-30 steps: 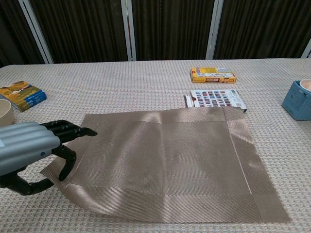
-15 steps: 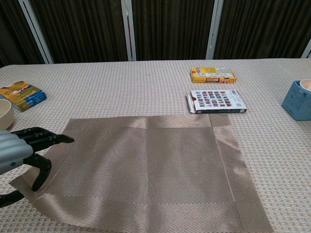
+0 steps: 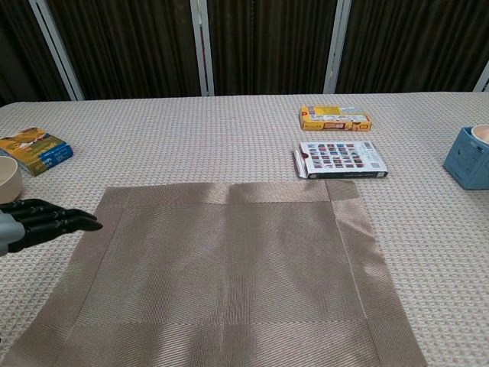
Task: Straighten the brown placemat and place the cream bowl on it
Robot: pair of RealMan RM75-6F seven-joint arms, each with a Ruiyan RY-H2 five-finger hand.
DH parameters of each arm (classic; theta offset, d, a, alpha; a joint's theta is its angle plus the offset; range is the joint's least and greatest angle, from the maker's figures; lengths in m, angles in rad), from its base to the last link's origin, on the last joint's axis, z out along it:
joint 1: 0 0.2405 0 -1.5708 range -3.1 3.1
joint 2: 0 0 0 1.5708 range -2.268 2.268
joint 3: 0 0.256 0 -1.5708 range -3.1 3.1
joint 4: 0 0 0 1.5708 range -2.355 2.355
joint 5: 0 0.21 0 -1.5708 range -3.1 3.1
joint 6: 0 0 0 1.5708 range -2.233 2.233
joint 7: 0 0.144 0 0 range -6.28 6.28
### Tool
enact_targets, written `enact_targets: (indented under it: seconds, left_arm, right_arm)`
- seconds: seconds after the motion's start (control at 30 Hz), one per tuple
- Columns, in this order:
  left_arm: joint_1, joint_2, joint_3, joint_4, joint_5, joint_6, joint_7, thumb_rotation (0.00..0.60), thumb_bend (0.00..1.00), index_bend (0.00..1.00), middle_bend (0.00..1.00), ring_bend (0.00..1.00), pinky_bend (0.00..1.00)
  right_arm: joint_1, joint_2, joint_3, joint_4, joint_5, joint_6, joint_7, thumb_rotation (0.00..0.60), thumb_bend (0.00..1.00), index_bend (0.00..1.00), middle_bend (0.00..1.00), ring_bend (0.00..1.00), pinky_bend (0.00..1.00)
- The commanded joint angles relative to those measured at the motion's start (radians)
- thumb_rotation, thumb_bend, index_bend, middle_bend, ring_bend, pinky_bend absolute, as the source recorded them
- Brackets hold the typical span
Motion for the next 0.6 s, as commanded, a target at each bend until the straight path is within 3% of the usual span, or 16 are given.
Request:
enact_targets:
  seconds: [0.03, 0.3, 0.47, 0.6]
  left_arm:
    - [0.016, 0.046, -0.018, -0.014, 0.031, 0.054, -0.056, 0.6, 0.0, 0.0, 0.0, 0.0, 0.0]
    - [0.048, 0.105, -0.112, 0.068, -0.029, 0.144, -0.22, 0.6, 0.0, 0.0, 0.0, 0.0, 0.0]
    - [0.041, 0.025, -0.19, 0.292, -0.127, 0.106, -0.326, 0.6, 0.0, 0.01, 0.0, 0.0, 0.0]
    - [0.04, -0.057, -0.207, 0.482, -0.143, 0.051, -0.445, 0.6, 0.0, 0.05, 0.0, 0.0, 0.0]
  right_arm:
    - [0.0, 0.0, -0.001, -0.002, -0.003, -0.001, -0.001, 0.6, 0.0, 0.0, 0.0, 0.0, 0.0]
    - [-0.004, 0.002, -0.002, -0.01, -0.013, 0.005, -0.002, 0.6, 0.0, 0.0, 0.0, 0.0, 0.0]
    - [-0.006, 0.004, -0.003, -0.013, -0.018, 0.006, 0.0, 0.6, 0.0, 0.0, 0.0, 0.0, 0.0]
    - [-0.006, 0.004, -0.003, -0.012, -0.018, 0.004, -0.001, 0.6, 0.0, 0.0, 0.0, 0.0, 0.0]
